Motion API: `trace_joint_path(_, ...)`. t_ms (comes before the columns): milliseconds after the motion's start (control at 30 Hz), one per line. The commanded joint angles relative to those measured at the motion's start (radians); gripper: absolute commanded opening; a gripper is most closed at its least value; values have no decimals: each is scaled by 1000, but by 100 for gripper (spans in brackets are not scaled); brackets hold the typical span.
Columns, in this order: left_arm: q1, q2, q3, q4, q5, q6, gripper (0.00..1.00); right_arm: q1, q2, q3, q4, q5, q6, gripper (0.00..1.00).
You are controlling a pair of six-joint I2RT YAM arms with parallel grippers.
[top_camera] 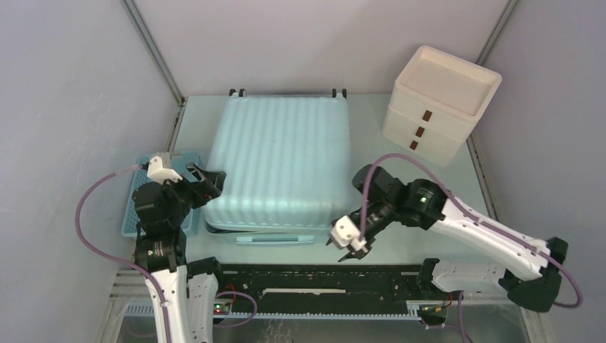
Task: Open, take out, and arrange the luggage
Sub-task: Adjust the luggage at the center of the board.
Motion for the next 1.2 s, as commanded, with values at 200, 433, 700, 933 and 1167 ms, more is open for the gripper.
trace_joint_path(200,-21,-59,38,-42,-59,63,89,405,306,107,351,607,257,56)
trace_joint_path(433,-22,-59,29,-54,-154,112,92,483,487,107,568,843,338,56)
trace_joint_path(700,-22,-142,45,-78,-237,124,93,486,609,77,678,1003,341,56)
trace_joint_path(933,-22,-180,103,-125,-249,128,93,473,664,72,662,1007,347,53)
trace_joint_path(1167,-25,-184,113,-132,-218,133,93,440,664,67,624,990,354,34)
